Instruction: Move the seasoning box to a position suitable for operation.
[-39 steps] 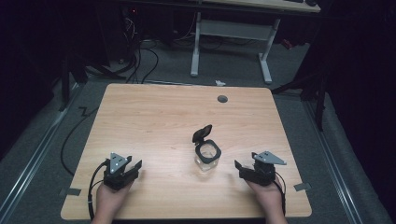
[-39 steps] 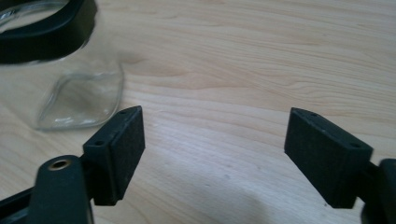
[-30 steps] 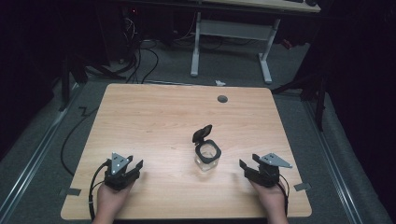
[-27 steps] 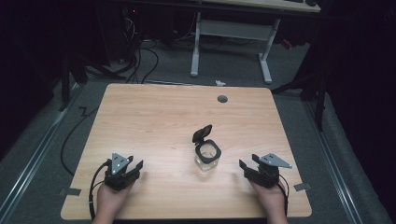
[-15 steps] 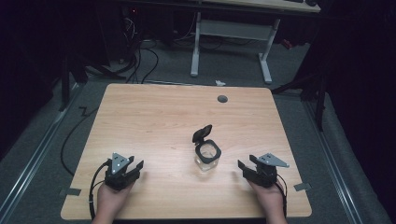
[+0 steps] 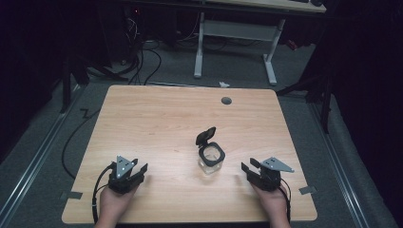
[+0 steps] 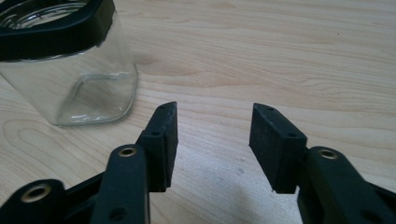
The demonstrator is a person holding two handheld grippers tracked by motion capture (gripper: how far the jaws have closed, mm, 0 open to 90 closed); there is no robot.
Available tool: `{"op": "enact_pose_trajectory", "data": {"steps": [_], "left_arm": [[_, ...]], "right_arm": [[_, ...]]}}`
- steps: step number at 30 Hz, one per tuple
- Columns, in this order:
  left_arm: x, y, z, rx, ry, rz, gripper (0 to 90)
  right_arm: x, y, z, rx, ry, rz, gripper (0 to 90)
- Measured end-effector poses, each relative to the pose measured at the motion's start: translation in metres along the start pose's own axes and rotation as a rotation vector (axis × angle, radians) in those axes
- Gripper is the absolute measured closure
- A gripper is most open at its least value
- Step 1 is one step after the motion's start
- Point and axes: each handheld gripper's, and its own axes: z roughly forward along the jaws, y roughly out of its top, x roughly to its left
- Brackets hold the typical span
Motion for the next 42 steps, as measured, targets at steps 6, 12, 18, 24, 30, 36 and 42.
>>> {"op": "enact_pose_trajectory", "data": {"steps": [6, 12, 18, 24, 30, 36, 42], "left_arm": [[-0.011, -0.006, 0.002, 0.029, -0.031, 0.004, 60.9], [-0.033, -0.015, 0.01, 0.063, -0.055, 0.0, 75.8], [-0.07, -0.025, 0.018, 0.06, -0.101, -0.006, 90.0], [-0.1, -0.033, 0.031, 0.07, -0.148, 0.021, 90.0], [-0.128, -0.043, 0.05, 0.098, -0.187, 0.036, 90.0], [-0.137, -0.047, 0.056, 0.11, -0.197, 0.032, 90.0], [-0.131, -0.045, 0.055, 0.097, -0.176, 0.042, 90.0]], "right_arm": [[0.007, 0.003, -0.001, -0.013, 0.01, -0.018, 71.5], [0.015, 0.008, 0.002, -0.033, 0.028, -0.047, 89.7], [0.02, 0.019, 0.015, -0.017, 0.046, -0.087, 90.0], [0.023, 0.029, 0.028, -0.015, 0.051, -0.11, 90.0], [0.03, 0.034, 0.041, 0.001, 0.071, -0.133, 90.0], [0.032, 0.034, 0.046, 0.008, 0.074, -0.129, 90.0], [0.032, 0.034, 0.047, 0.008, 0.078, -0.125, 90.0]]}}
